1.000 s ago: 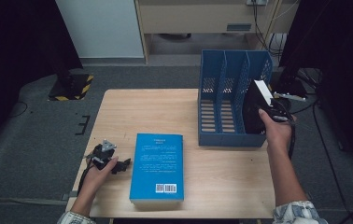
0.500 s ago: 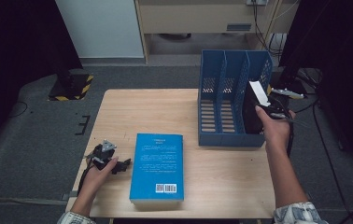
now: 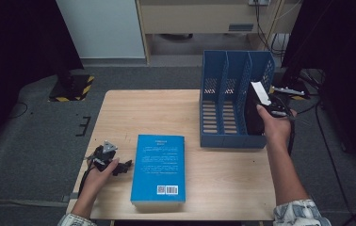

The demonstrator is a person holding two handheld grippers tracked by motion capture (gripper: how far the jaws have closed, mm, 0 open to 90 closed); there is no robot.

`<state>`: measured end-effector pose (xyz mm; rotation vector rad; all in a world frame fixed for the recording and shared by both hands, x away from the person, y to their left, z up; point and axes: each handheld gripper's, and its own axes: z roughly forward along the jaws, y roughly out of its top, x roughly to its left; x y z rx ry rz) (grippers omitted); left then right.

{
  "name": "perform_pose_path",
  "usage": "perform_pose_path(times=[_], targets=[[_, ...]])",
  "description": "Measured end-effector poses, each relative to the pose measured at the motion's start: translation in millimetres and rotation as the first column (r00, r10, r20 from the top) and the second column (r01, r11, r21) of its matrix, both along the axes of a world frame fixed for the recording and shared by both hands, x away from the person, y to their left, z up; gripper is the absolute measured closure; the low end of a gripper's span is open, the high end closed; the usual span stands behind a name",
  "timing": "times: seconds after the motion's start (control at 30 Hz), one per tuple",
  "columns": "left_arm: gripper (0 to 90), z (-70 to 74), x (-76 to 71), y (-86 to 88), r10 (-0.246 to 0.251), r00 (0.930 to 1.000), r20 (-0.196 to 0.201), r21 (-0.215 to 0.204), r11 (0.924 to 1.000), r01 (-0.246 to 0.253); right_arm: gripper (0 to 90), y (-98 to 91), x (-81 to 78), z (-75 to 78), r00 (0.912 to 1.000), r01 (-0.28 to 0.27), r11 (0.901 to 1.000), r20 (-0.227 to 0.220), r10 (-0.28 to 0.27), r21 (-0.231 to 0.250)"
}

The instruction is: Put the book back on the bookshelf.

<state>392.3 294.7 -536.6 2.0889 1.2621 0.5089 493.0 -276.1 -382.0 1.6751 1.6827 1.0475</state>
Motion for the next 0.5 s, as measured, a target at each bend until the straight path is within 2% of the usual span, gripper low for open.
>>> perform_pose_path(times=[0.27,0.5], targets=[[0.0,0.0,0.1,0.0,-0.001,1.0,0.001,0.0,1.0,0.001,52.6,-6.3,-0.4,3.3,0.9999,0.014,0.9999,0.01,-0.014,0.001],[0.0,-0.1,0.1,0.0,-0.001,1.0,0.001,-0.001,1.0,0.001,53.0,-9.8,0.8,4.4,0.9998,0.003,1.0,0.02,-0.003,-0.002]])
